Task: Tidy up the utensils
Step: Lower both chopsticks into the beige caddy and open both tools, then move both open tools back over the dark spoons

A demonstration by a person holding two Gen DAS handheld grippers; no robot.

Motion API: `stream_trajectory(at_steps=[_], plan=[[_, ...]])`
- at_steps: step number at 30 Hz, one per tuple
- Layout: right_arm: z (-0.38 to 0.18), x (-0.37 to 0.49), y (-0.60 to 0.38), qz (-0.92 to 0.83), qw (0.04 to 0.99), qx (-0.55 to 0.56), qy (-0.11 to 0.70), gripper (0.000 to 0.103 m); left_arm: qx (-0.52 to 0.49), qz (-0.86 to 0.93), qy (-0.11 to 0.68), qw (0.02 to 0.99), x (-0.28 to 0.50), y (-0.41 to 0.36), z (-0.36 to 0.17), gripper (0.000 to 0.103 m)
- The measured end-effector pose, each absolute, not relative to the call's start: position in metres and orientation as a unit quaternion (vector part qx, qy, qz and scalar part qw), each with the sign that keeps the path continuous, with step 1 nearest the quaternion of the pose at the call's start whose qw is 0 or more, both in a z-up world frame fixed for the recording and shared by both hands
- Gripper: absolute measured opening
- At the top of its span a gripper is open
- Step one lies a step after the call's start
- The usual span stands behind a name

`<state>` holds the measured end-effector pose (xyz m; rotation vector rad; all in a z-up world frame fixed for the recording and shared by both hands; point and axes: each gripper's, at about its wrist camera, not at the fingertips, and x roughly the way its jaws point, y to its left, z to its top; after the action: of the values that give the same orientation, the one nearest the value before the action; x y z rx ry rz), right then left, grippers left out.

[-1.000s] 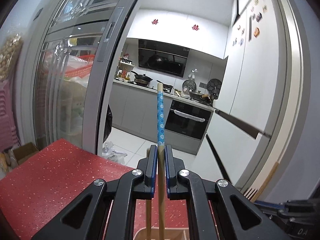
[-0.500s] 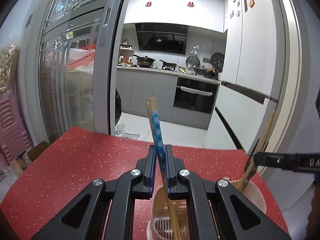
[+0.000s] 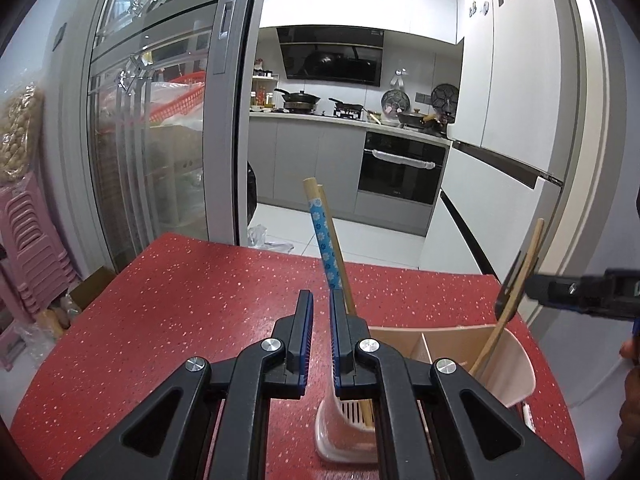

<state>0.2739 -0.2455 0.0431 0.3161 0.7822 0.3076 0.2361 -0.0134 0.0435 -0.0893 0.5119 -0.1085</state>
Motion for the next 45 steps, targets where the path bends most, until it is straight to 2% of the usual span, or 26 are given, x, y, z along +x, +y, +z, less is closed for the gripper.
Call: stream_trajectory(at_steps=[5,7,11,13,17,19,26,32,41,45], plan=[[0.052,0.255,-0.246,0.151,0.904,0.153,0.370,0.053,-0.043,-0.055,0.266,0.961,0.219,-0.007,0.045,0.032],[0.052,0.246,-0.246,0.152,0.903,0.156,0.370,0.058,-0.043,-0.058,0.271,0.960,0.211,-0.004,0.045,0.032],[0.048,0.225,-0.246,0.151,0.900,0.165,0.375,0.060,-0.047,-0.055,0.285,0.956,0.189,0.010,0.040,0.035],[0.044,0.213,-0.246,0.150,0.897,0.170,0.379,0.063,-0.055,-0.045,0.298,0.952,0.178,0.019,0.036,0.103],[0.032,0.191,-0.245,0.147,0.890,0.175,0.394,0.073,-0.048,-0.030,0.300,0.952,0.156,0.030,0.026,0.103],[0.024,0.180,-0.242,0.149,0.884,0.180,0.404,0.083,-0.041,-0.032,0.311,0.949,0.145,0.034,0.018,0.103],[-0.034,0.134,-0.225,0.131,0.848,0.181,0.480,0.083,-0.005,-0.032,0.389,0.921,0.111,0.041,-0.036,0.103],[-0.081,0.105,-0.208,0.106,0.822,0.160,0.536,0.083,-0.015,-0.037,0.436,0.899,0.092,0.049,-0.072,0.103],[-0.099,0.096,-0.189,0.068,0.816,0.137,0.557,0.083,-0.007,-0.022,0.462,0.887,0.088,0.059,-0.093,0.103],[-0.100,0.099,-0.184,0.050,0.820,0.125,0.556,0.078,0.001,-0.021,0.472,0.881,0.090,0.058,-0.100,0.103]])
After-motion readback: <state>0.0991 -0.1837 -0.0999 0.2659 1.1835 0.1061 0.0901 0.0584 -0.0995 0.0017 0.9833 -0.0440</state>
